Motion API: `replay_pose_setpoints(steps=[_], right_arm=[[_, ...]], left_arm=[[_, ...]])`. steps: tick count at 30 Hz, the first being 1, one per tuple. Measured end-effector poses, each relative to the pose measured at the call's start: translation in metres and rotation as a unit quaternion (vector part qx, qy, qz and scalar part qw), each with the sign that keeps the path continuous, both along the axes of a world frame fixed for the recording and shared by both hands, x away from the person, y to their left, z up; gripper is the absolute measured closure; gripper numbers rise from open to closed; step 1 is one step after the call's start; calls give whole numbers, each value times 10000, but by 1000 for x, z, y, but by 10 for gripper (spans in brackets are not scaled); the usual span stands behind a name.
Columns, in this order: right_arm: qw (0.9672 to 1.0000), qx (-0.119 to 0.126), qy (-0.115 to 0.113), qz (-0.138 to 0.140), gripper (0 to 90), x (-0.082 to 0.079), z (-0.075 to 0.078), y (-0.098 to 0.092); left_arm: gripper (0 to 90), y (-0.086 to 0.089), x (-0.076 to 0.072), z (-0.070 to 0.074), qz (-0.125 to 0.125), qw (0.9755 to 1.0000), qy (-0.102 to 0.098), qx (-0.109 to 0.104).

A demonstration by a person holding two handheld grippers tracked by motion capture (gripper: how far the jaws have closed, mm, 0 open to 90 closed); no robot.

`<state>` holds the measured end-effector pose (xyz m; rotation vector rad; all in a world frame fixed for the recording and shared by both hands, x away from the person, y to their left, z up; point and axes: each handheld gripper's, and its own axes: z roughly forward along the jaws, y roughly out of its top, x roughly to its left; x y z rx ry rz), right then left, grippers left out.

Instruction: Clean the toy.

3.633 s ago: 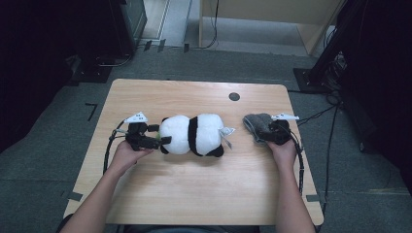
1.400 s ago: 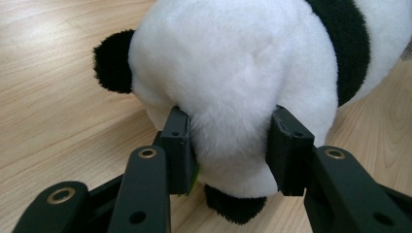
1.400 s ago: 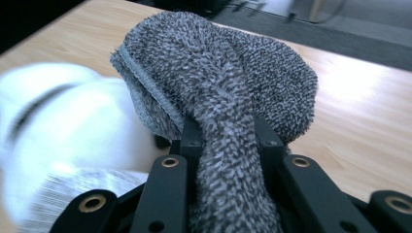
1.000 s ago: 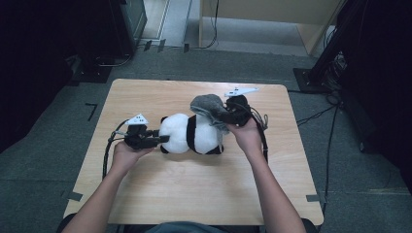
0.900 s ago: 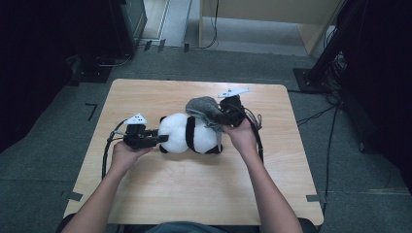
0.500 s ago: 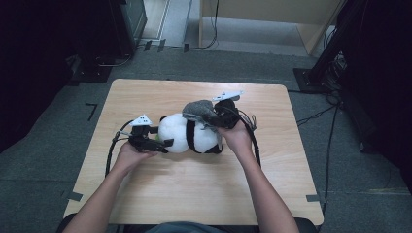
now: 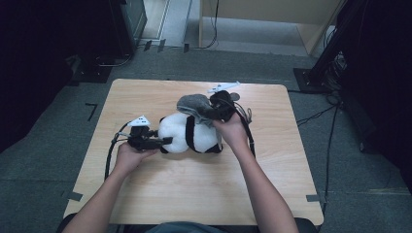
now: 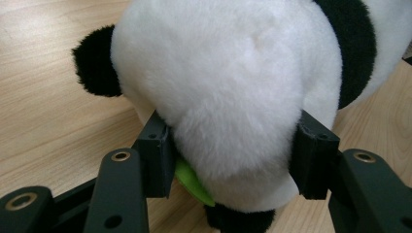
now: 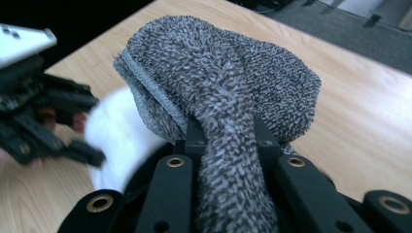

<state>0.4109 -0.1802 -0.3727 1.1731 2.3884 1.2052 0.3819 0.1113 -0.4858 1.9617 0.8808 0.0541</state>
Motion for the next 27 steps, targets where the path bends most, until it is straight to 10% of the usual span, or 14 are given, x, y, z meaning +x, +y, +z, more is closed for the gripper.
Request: replay_pose_setpoints(steps=[6, 14, 27], right_arm=[[9988, -237, -200, 376, 762, 18, 4, 53], [9950, -665, 270, 689, 756, 35, -27, 96], [9918, -1122, 592, 177, 757, 57, -35, 45]], left_arm=[[444, -1, -1, 2, 13, 10000, -29, 71], [463, -1, -2, 3, 61, 9999, 90, 82], [520, -3, -1, 4, 156, 9998, 120, 64]])
